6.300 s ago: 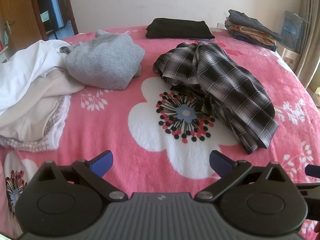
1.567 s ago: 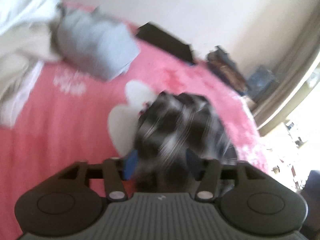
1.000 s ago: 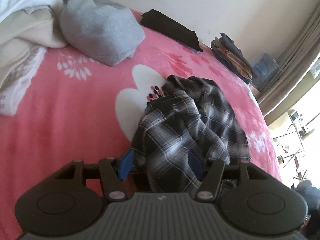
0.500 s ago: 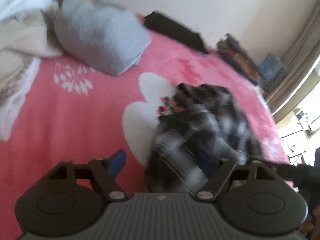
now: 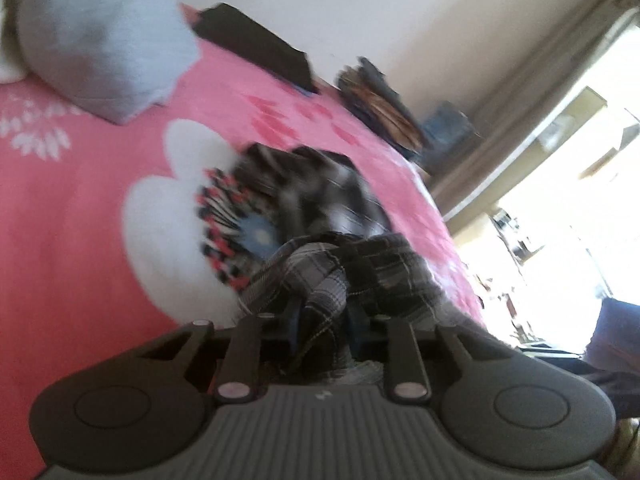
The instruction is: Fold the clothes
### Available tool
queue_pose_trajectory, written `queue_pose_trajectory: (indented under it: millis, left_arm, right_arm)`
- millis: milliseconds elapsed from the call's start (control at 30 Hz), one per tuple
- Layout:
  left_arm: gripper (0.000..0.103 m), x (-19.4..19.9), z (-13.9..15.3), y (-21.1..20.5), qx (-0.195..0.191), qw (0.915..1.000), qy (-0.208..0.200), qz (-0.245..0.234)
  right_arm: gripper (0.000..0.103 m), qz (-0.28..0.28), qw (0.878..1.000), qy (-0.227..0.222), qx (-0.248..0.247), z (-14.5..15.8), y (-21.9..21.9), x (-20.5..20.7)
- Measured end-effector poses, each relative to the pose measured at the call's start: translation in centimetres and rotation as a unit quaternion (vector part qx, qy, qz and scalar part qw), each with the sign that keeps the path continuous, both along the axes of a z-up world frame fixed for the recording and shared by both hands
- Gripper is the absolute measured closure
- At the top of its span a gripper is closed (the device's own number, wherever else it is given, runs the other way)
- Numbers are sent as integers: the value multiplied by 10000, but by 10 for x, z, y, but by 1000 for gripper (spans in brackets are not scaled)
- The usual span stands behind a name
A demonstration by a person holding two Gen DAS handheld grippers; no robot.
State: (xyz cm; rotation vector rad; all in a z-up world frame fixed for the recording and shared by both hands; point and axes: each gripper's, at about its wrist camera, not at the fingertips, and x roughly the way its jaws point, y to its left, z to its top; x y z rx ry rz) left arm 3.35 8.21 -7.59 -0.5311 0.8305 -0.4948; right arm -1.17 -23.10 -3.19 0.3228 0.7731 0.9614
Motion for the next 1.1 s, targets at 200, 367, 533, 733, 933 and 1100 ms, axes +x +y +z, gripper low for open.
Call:
queue_pose_trajectory:
  millis: [200, 367, 533, 733, 933, 1100]
  left_arm:
    - [88, -39, 8, -23, -62, 9957, -28, -922]
    - [91, -60, 2, -36, 415, 9920, 23, -1193]
    - [91, -66, 1, -35, 509, 9930, 115, -1059]
    - [90, -74, -1, -34, 622, 9938, 227, -898]
    - [85, -71, 12, -29, 767, 9930, 122, -891]
    - [68, -66, 29, -23, 901, 9914, -46, -944]
  right_arm:
    - [95, 733, 9938, 52, -837, 1, -9, -35]
    - [89, 550, 9915, 452, -1086, 0, -26, -37]
    - [52, -664, 9966, 482, -121, 4, -56, -4]
    - [50, -139, 9998, 72, -111, -8, -17, 17]
    - [89, 752, 9960, -349, -327, -2, 16, -15]
    - [91, 1469, 9866, -576, -406, 4, 36, -44]
